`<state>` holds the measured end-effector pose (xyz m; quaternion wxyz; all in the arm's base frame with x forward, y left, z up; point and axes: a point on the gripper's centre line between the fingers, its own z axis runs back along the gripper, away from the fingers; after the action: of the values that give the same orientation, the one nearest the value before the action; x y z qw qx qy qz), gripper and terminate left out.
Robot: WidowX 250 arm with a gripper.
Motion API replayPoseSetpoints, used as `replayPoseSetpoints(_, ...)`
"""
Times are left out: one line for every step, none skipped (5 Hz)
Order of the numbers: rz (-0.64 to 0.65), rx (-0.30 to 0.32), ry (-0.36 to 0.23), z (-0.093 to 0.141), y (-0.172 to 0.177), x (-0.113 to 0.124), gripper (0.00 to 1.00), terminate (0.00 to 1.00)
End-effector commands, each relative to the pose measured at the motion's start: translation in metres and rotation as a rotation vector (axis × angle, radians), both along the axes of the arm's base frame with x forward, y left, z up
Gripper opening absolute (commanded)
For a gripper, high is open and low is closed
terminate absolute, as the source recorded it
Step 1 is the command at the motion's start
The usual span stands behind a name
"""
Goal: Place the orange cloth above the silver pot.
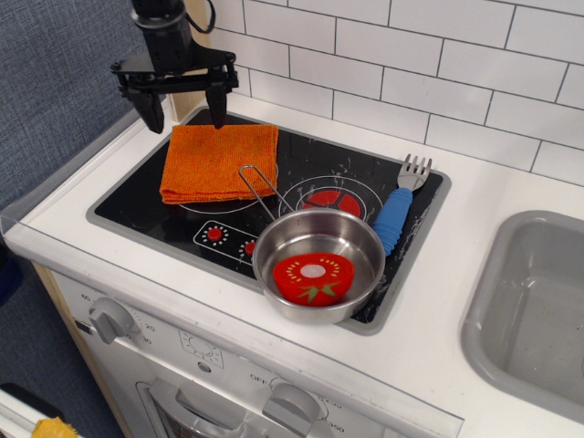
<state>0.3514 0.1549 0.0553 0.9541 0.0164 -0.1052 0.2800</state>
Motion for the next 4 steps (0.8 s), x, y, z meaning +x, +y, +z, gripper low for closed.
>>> replayPoseSetpoints(-0.016,0.034,0.013,-0.015,-0.013,0.022,1.0,0.0)
replayPoseSetpoints(-0.043,0.014,0.062,-0.036,-0.021,0.028,1.0,0.0)
replayPoseSetpoints(-0.106,-0.007,0.113,-0.055,-0.036,0.037,1.0,0.0)
replayPoseSetpoints(-0.237,-0.04,0.124,-0.053,-0.074,0.052,1.0,0.0)
